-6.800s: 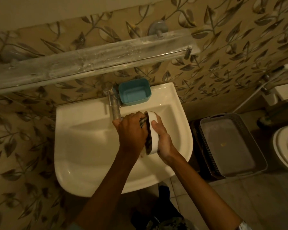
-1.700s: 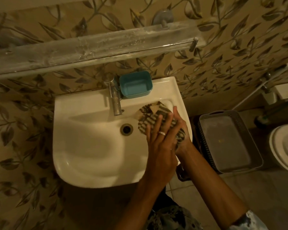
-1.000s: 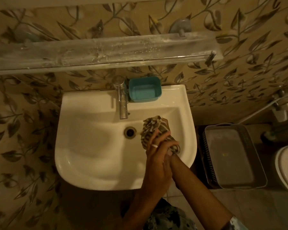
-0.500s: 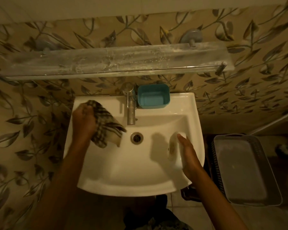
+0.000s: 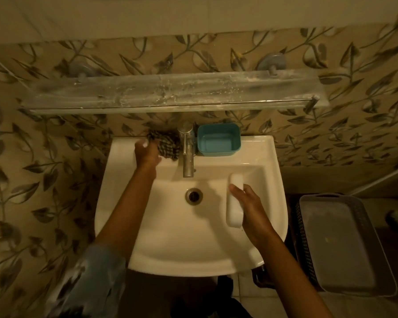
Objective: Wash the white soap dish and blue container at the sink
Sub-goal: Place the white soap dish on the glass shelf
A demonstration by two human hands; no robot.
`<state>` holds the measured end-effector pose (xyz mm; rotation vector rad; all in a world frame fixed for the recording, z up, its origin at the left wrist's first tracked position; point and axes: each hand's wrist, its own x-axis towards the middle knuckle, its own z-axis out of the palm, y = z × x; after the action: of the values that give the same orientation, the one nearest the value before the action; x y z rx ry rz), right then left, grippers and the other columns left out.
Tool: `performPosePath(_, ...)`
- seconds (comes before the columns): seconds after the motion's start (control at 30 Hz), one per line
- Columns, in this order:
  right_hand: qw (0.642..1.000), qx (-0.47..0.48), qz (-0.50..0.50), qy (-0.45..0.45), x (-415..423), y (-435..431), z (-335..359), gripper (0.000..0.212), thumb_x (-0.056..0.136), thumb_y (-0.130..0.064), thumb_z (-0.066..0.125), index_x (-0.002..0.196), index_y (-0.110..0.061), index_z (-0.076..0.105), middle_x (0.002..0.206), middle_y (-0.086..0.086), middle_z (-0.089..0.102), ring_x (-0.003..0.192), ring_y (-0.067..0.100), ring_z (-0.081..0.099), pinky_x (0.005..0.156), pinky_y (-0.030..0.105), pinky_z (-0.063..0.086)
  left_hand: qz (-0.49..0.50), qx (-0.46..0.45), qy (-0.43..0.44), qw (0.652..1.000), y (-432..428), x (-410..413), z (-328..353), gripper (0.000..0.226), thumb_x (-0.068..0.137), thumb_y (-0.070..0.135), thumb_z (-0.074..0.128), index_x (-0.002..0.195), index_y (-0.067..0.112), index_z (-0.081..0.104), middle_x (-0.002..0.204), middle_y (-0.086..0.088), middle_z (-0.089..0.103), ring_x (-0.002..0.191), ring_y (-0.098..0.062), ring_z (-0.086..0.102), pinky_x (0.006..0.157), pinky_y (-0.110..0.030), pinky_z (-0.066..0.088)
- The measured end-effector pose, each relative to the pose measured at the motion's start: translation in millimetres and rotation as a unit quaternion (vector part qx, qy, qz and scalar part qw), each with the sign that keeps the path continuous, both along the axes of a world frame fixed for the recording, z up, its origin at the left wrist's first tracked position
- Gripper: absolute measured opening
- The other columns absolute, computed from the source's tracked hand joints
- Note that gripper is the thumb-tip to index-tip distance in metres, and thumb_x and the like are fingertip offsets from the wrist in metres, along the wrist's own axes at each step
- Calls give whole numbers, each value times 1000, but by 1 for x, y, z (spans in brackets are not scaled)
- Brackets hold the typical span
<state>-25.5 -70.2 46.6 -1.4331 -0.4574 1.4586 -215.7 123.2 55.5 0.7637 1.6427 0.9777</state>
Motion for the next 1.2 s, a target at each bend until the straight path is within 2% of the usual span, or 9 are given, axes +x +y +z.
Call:
performPosePath(0.07,998,-5,19,-68,-7,7,9,58,62,-57,74,111,-30,59,115,6,67,99,23,66,87,44,55,-28,13,-38,999,-32,1,0,29,94,16,47,122,14,54,118,-13,63,104,-29,63,78,-39,55)
performPosePath(0.17,978,22,93,-185,-19,23,21,55,63,-46,82,108,-37,51,119,-6,57,104,15,57,75,26,50,-175,32,-74,981,-79,0,10,18,91,21,54,107,25,60,114,-12,67,92,-25,68,64,-30,56)
performPosePath(0.3,904,118,208,-355,-41,46,45,69,60,-44,85,114,-35,43,118,-9,49,103,12,48,78,23,44,-336,65,-120,932,-111,-11,31,42,82,34,63,122,42,52,123,2,60,108,-20,63,81,-39,58)
performPosePath(0.47,810,210,294,-462,-52,65,90,80,57,-42,87,122,-33,42,127,-5,51,114,15,46,90,36,47,-316,158,-105,929,-111,-37,64,68,72,22,77,131,34,47,127,2,59,115,-17,60,84,-32,56)
performPosePath(0.63,764,275,309,-494,-59,77,141,87,56,-42,87,129,-37,40,132,-7,51,118,15,46,97,44,45,-288,239,-110,921,-99,-53,93,71,61,28,84,125,33,53,123,4,63,113,-18,62,85,-31,55)
performPosePath(0.83,798,289,191,-493,-52,92,177,101,54,-42,89,140,-22,39,142,1,47,123,19,48,96,32,45,-204,325,-109,917,-71,-64,123,72,61,35,85,125,27,54,128,-2,60,116,-17,60,86,-30,55)
performPosePath(0.97,836,318,128,-428,-54,106,195,76,64,-26,86,131,-11,53,128,6,62,112,16,61,86,20,54,-157,344,-91,921,-49,-64,146,72,63,39,82,127,24,54,126,-3,60,111,-17,62,76,-30,58)
performPosePath(1.07,847,341,117,-392,-55,119,204,63,69,-15,82,127,-8,58,124,9,66,110,17,64,91,31,55,-150,348,-50,924,-28,-63,160,70,70,32,80,131,13,52,122,-4,61,109,-20,62,77,-31,59)
performPosePath(1.2,854,332,114,-383,-55,142,212,60,68,-6,81,125,-5,59,121,14,67,105,17,65,90,31,56,-165,340,73,923,-2,-68,173,64,74,29,77,131,11,53,119,-3,63,109,-18,61,86,-33,55)
